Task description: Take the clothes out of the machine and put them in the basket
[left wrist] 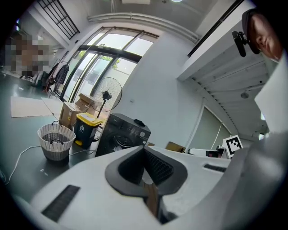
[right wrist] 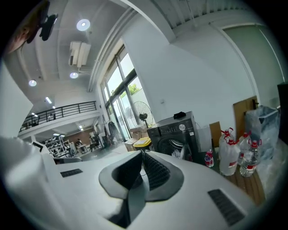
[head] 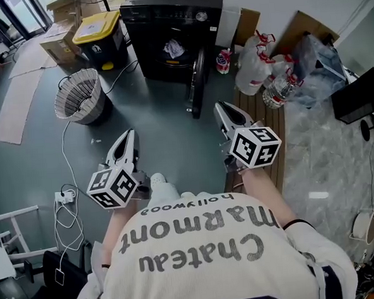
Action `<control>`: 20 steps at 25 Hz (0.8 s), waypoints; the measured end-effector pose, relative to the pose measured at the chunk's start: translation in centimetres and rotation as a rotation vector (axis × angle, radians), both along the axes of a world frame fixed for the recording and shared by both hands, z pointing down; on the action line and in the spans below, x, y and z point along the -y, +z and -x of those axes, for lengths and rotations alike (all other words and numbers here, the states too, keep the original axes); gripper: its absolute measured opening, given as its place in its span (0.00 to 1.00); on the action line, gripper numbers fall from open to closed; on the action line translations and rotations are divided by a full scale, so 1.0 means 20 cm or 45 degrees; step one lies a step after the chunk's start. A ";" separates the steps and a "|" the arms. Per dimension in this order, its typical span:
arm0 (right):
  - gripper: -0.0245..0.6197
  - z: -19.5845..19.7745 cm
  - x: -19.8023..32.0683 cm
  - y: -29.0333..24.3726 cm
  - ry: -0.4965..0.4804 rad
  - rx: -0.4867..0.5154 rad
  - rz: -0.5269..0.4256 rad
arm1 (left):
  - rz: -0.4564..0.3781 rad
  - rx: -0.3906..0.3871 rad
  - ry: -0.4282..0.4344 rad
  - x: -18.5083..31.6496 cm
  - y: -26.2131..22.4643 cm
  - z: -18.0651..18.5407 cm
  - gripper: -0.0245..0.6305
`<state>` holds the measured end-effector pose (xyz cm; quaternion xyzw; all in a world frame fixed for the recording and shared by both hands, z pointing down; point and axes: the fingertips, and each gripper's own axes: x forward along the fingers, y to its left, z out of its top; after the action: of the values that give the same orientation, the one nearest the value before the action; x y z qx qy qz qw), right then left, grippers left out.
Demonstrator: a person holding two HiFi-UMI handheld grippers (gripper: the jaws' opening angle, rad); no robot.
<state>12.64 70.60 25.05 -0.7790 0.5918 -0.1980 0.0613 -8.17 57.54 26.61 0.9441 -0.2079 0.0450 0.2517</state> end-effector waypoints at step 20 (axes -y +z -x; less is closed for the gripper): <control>0.10 -0.25 0.97 -0.09 0.176 -0.022 0.044 | -0.057 -0.006 0.115 1.15 -0.14 -0.26 0.05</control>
<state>17.58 51.13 23.32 -0.8207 0.5335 -0.1968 0.0563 -3.06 34.46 23.89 0.9581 -0.1655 0.0494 0.2286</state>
